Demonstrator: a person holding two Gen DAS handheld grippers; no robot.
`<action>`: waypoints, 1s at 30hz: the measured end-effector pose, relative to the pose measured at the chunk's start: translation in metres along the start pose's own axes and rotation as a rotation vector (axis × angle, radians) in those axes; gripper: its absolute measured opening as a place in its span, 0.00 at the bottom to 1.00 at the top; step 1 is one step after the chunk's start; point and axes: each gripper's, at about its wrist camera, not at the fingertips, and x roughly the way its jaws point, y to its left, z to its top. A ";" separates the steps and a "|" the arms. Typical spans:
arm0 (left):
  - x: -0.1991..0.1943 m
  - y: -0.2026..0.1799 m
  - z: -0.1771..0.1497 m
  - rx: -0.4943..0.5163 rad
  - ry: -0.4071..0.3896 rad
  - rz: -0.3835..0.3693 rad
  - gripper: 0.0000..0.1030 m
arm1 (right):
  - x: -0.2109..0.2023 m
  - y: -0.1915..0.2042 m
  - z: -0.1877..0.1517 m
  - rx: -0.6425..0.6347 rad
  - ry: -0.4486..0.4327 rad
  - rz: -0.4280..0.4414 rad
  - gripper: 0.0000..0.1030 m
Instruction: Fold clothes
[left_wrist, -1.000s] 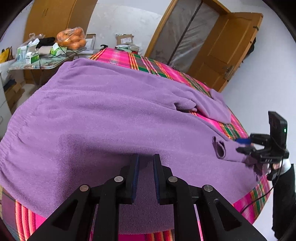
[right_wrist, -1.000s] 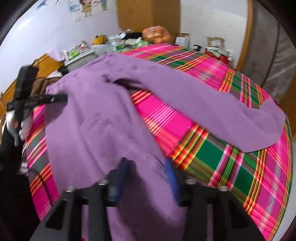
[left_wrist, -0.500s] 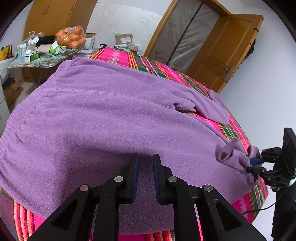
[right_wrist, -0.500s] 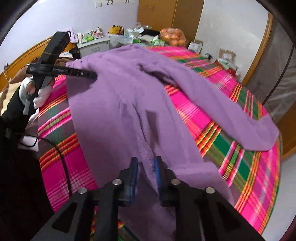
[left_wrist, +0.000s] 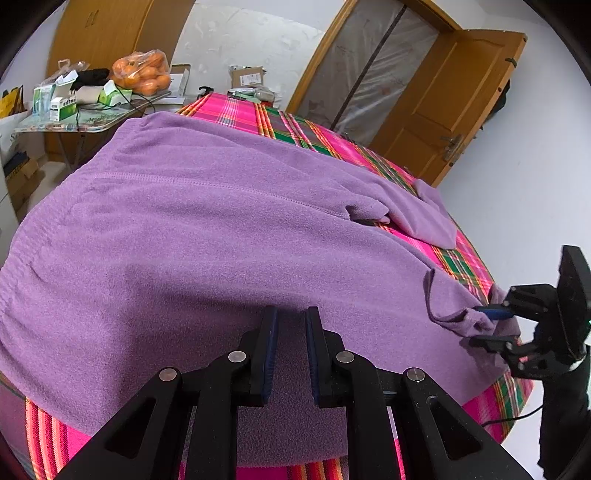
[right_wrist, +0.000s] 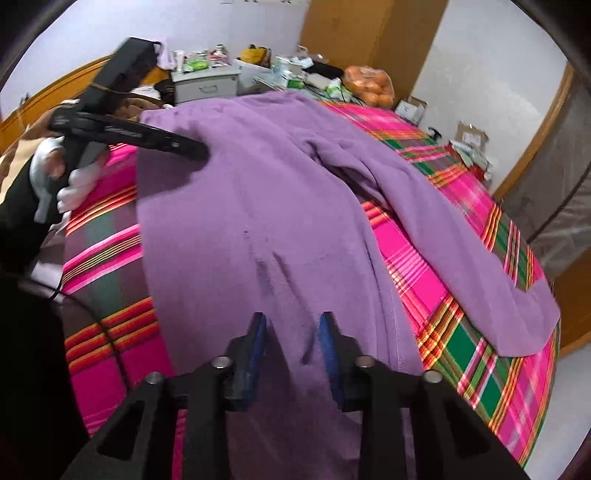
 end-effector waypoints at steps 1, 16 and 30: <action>0.000 0.000 0.000 0.000 0.000 0.000 0.15 | -0.001 -0.002 -0.001 0.027 -0.011 0.013 0.06; 0.000 -0.002 0.000 0.001 0.000 0.002 0.15 | -0.190 -0.166 -0.149 1.007 -0.519 -0.496 0.06; -0.001 -0.005 -0.001 0.009 0.001 0.024 0.15 | -0.189 -0.186 -0.328 1.524 -0.368 -0.643 0.20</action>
